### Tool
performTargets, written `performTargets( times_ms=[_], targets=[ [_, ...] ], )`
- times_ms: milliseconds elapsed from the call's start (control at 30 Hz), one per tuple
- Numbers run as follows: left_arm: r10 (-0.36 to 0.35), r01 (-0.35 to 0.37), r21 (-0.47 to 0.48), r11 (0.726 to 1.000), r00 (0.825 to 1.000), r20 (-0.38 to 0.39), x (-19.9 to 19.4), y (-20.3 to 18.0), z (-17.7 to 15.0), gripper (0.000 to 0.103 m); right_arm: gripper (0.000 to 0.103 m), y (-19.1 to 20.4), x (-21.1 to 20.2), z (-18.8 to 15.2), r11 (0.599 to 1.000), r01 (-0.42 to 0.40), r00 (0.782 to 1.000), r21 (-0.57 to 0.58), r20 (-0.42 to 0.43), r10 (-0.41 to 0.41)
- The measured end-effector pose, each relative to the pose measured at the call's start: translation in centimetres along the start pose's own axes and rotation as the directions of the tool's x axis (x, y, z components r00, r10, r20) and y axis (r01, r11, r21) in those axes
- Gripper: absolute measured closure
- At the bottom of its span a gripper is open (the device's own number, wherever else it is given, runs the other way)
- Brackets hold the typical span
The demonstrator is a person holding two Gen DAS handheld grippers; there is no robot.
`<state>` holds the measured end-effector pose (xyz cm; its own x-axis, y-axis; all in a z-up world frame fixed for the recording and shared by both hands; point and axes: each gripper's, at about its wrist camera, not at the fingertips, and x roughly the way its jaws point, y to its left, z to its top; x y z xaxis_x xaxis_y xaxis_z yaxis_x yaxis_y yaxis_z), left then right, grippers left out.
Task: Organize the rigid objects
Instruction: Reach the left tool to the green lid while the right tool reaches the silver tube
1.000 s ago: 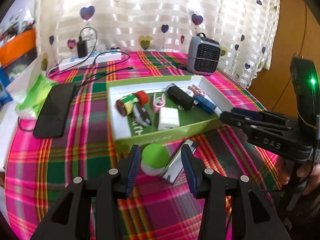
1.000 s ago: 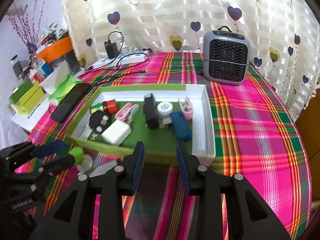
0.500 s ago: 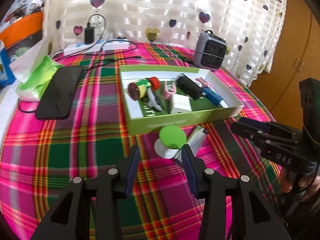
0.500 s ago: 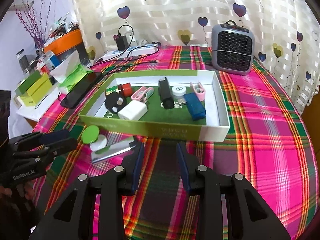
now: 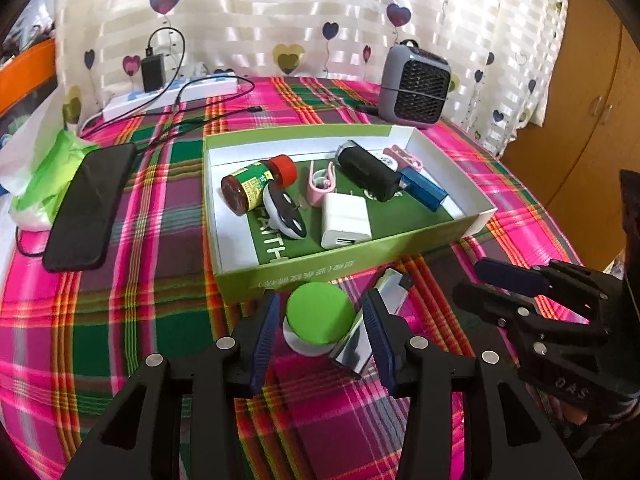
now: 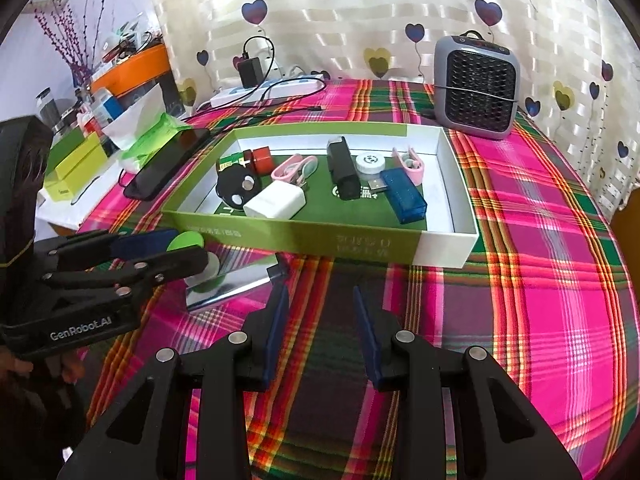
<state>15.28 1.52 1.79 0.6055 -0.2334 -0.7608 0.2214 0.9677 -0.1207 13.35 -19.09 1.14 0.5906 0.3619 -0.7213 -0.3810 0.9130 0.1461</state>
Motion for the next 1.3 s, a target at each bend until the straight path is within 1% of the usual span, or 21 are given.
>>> performTargets(
  times_ms=[67, 167, 267, 533, 667, 800, 867, 933, 1100, 1200, 1300],
  targets=[
    [0.016, -0.016, 0.002, 1.0, 1.0, -0.004, 0.3, 0.0, 0.0, 0.061, 0.068, 0.1, 0.1, 0.0, 1.0, 0.0, 1.0, -0.005, -0.004, 0.0],
    [-0.003, 0.003, -0.029, 1.0, 1.0, 0.005, 0.1, 0.7, -0.1, 0.062, 0.068, 0.3, 0.2, -0.1, 1.0, -0.002, 1.0, -0.011, -0.009, 0.002],
    [-0.007, 0.008, -0.044, 0.999, 1.0, 0.023, -0.4, 1.1, -0.1, 0.067, 0.068, 0.7, 0.3, 0.0, 1.0, -0.007, 1.0, -0.018, -0.016, 0.007],
    [0.026, -0.023, -0.064, 0.998, 0.998, 0.049, -1.6, 2.6, -0.4, 0.068, 0.068, 3.6, 1.1, 0.2, 0.997, -0.018, 0.999, -0.069, -0.031, 0.016],
    [0.034, -0.03, -0.068, 0.997, 0.998, 0.052, -1.7, 3.2, -0.5, 0.068, 0.068, 4.9, 1.8, 0.3, 0.998, -0.027, 0.999, -0.054, -0.041, 0.024],
    [0.026, -0.022, -0.09, 0.996, 0.999, 0.045, -1.5, 3.9, -0.6, 0.068, 0.068, 5.4, 2.4, 0.6, 1.0, 0.007, 0.999, -0.011, -0.036, -0.007],
    [0.027, -0.022, -0.092, 0.996, 0.999, 0.046, -1.4, 4.0, -0.6, 0.068, 0.064, 5.4, 2.9, 0.7, 1.0, 0.022, 0.999, 0.015, -0.049, -0.022],
    [0.021, -0.016, -0.091, 0.996, 0.999, 0.05, -1.5, 4.0, -0.7, 0.068, 0.056, 5.5, 3.2, 0.8, 0.998, 0.047, 0.998, 0.036, -0.052, -0.046],
    [0.016, -0.011, -0.089, 0.996, 0.998, 0.053, -1.6, 4.0, -0.6, 0.068, 0.055, 5.8, 3.5, 1.2, 0.995, 0.078, 0.996, 0.065, -0.056, -0.074],
    [0.013, -0.009, -0.09, 0.996, 0.999, 0.053, -1.6, 4.1, -0.6, 0.068, 0.054, 6.1, 3.5, 1.1, 0.995, 0.095, 0.995, 0.041, -0.046, -0.094],
    [0.014, -0.009, -0.096, 0.995, 0.998, 0.055, -1.6, 4.2, -0.5, 0.068, 0.048, 6.2, 3.3, 0.9, 0.992, 0.126, 0.991, 0.029, -0.041, -0.125]
  ],
)
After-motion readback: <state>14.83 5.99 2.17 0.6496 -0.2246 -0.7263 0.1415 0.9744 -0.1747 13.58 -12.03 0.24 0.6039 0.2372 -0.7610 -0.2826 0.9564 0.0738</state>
